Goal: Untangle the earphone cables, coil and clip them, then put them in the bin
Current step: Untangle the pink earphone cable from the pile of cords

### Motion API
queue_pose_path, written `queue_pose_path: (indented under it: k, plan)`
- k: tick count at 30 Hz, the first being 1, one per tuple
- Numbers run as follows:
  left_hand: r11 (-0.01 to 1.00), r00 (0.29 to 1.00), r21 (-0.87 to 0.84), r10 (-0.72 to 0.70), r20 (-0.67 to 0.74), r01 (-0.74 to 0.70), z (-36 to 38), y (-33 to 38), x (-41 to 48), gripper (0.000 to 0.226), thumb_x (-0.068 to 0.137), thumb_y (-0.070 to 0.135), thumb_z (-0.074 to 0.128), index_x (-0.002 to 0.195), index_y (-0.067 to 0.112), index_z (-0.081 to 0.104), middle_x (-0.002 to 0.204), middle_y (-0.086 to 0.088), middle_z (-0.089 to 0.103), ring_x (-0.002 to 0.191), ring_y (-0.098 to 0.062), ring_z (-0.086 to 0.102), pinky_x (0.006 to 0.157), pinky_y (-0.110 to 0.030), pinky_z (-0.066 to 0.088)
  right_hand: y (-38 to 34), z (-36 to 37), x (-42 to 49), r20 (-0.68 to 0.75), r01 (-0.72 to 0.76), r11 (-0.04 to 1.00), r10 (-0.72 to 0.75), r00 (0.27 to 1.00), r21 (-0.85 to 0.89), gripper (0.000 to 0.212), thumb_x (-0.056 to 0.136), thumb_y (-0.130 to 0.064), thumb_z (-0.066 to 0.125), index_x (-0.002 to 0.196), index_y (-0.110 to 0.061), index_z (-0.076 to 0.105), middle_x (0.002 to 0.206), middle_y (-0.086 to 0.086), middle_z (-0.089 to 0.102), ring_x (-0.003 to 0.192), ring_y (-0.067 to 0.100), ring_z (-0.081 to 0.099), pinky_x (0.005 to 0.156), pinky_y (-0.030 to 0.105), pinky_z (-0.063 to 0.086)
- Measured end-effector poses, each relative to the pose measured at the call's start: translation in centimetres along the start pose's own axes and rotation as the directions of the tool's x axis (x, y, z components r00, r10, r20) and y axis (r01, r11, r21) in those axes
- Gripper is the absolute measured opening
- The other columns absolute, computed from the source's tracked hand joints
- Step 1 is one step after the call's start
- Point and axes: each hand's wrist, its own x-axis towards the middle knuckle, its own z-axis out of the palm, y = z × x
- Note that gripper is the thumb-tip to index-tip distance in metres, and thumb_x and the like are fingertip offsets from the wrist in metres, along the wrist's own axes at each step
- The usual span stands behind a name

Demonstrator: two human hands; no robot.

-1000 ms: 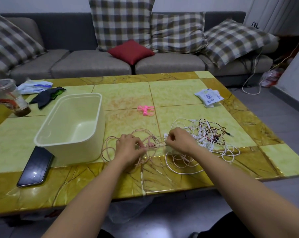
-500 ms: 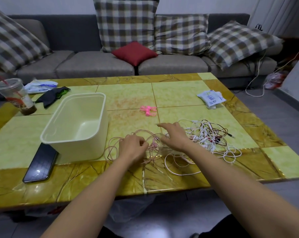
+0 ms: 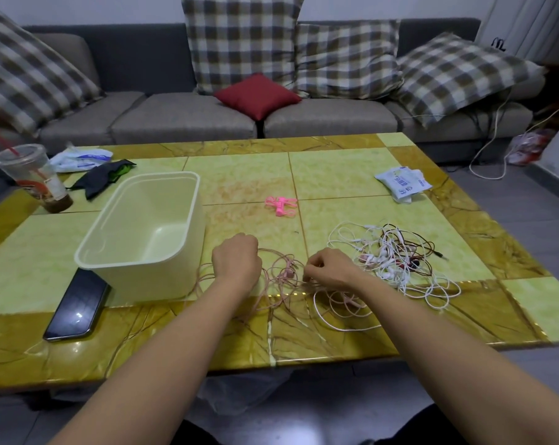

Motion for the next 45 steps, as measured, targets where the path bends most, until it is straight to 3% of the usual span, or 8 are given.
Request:
queue_pose_path:
  k: [5, 11, 19, 22, 26, 32, 36, 45]
  plan:
    - [0.958, 0.997, -0.284, 0.032, -0.066, -0.049, 1.1, 0.6, 0.5, 0.028, 0.089, 0.008, 0.051, 0.102, 0.018, 0.073, 0.102, -0.002, 0.071, 0.097, -0.025, 0.062, 0.076, -0.034, 0.049, -0.3, -0.9, -0.3, -0.007, -0.055, 0.978, 0.055, 0.998, -0.199, 0.049, 0.092, -0.042, 0.056, 0.049, -0.019, 0.052, 0.051, -0.003, 0.050, 0.055, 0.013, 0.045, 0.067, 0.029, 0.029]
    - [0.998, 0.963, -0.063, -0.013, 0.268, 0.031, 3.0, 0.1, 1.1, 0.035, 0.098, 0.023, 0.050, 0.128, 0.005, 0.050, 0.129, -0.017, 0.049, 0.119, -0.033, 0.046, 0.095, -0.037, 0.042, -0.9, -0.2, 0.2, -0.063, 0.055, 0.991, -0.063, 0.996, -0.122, 0.052, 0.086, -0.043, 0.067, 0.131, -0.023, 0.052, 0.114, 0.004, 0.059, 0.103, 0.023, 0.057, 0.092, 0.037, 0.042]
    - [0.941, 0.993, -0.318, -0.094, 0.076, 0.113, 2.6, -0.8, 0.4, 0.040, 0.092, 0.017, 0.060, 0.127, 0.007, 0.045, 0.125, -0.015, 0.046, 0.102, -0.033, 0.057, 0.081, -0.038, 0.047, -0.7, 0.2, 0.6, -0.152, 0.036, 0.999, -0.041, 0.988, -0.039, 0.005, 0.084, -0.019, 0.063, 0.089, -0.018, 0.061, 0.089, 0.003, 0.065, 0.084, 0.023, 0.059, 0.070, 0.032, 0.046]
    - [0.882, 0.996, -0.469, 0.014, -0.088, -0.054, 1.4, -0.4, -0.6, 0.023, 0.093, 0.031, 0.057, 0.110, 0.015, 0.057, 0.107, -0.001, 0.053, 0.089, -0.020, 0.056, 0.071, -0.028, 0.040, -0.8, -0.5, 0.7, -0.268, 0.039, 0.993, -0.008, 0.963, 0.110, 0.012, 0.085, -0.016, 0.065, 0.097, -0.015, 0.062, 0.090, 0.004, 0.067, 0.084, 0.022, 0.061, 0.068, 0.031, 0.044]
    - [0.940, 0.960, -0.301, 0.221, 0.173, -0.162, 1.6, -0.1, -1.6, 0.043, 0.077, 0.062, 0.065, 0.098, 0.024, 0.061, 0.104, 0.006, 0.052, 0.099, -0.015, 0.052, 0.081, -0.034, 0.048, -1.3, -0.8, 0.5, -0.244, 0.022, 0.980, 0.028, 0.969, 0.198, 0.036, 0.088, -0.021, 0.065, 0.121, -0.014, 0.053, 0.104, 0.004, 0.063, 0.092, 0.024, 0.063, 0.074, 0.031, 0.044]
    - [0.959, 0.985, -0.271, 0.116, 0.131, -0.077, 2.5, -0.7, -2.0, 0.021, 0.096, 0.029, 0.052, 0.092, 0.012, 0.065, 0.089, -0.005, 0.068, 0.087, -0.027, 0.064, 0.073, -0.037, 0.051, -1.9, -0.5, -1.6, -0.148, 0.067, 0.997, -0.073, 0.986, -0.045, 0.046, 0.076, -0.040, 0.079, 0.108, -0.021, 0.052, 0.114, 0.000, 0.044, 0.097, 0.021, 0.052, 0.083, 0.033, 0.045]
    - [0.719, 0.982, -0.672, -0.096, 0.160, 0.180, 1.2, -1.1, -1.4, 0.027, 0.103, 0.018, 0.038, 0.094, 0.011, 0.062, 0.071, 0.001, 0.067, 0.064, -0.017, 0.062, 0.059, -0.028, 0.045, -0.6, -0.1, -2.3, 0.055, -0.050, 0.963, 0.066, 0.996, -0.264, 0.038, 0.076, -0.032, 0.079, 0.100, -0.024, 0.052, 0.114, 0.003, 0.051, 0.099, 0.023, 0.053, 0.083, 0.034, 0.048]
    - [-0.105, 0.835, -0.910, -0.366, 0.411, 0.402, -2.3, 0.5, -0.5, 0.025, 0.103, 0.011, 0.027, 0.090, 0.012, 0.049, 0.066, -0.002, 0.045, 0.049, -0.013, 0.033, 0.031, -0.016, 0.022, 3.0, -4.3, -4.1, -0.486, -0.244, 0.968, 0.185, 0.854, -0.061, 0.022, 0.097, -0.022, 0.052, 0.099, -0.012, 0.072, 0.095, 0.008, 0.070, 0.085, 0.027, 0.063, 0.064, 0.032, 0.046]
